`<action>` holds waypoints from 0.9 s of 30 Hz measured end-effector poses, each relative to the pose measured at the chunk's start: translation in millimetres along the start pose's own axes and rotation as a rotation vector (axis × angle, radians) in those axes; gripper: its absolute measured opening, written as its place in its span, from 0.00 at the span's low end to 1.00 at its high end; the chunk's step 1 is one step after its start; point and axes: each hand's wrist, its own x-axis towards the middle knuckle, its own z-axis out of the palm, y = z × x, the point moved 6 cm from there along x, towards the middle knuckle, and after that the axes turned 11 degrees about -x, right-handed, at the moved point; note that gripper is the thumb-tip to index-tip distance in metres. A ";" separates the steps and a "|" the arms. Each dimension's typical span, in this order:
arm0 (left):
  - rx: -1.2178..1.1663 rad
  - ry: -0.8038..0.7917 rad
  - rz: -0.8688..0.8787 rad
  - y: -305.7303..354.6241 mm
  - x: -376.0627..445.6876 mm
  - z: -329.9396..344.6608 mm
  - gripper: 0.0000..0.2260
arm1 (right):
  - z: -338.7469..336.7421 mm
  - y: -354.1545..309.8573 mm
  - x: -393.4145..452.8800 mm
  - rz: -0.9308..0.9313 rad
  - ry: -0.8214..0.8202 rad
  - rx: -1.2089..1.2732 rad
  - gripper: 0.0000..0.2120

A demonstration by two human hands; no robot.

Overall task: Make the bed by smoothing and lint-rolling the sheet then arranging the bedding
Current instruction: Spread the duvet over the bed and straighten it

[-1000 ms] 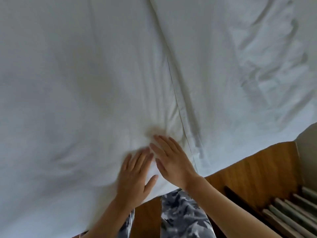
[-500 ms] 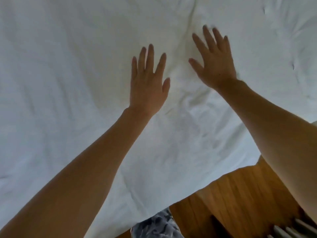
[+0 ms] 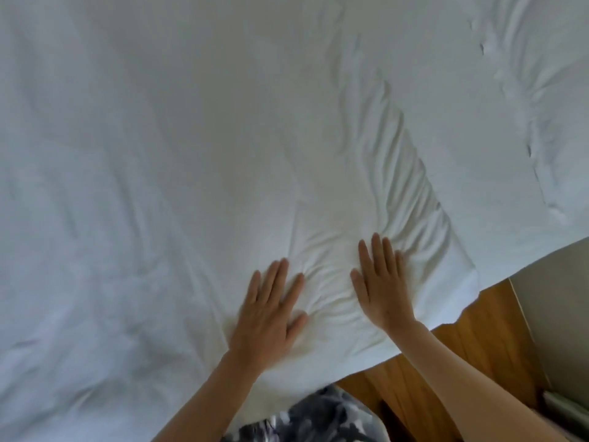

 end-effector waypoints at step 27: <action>0.003 0.388 -0.469 -10.7 84.2 -23.1 0.24 | -40.2 131.3 117.4 0.332 -0.220 0.403 0.29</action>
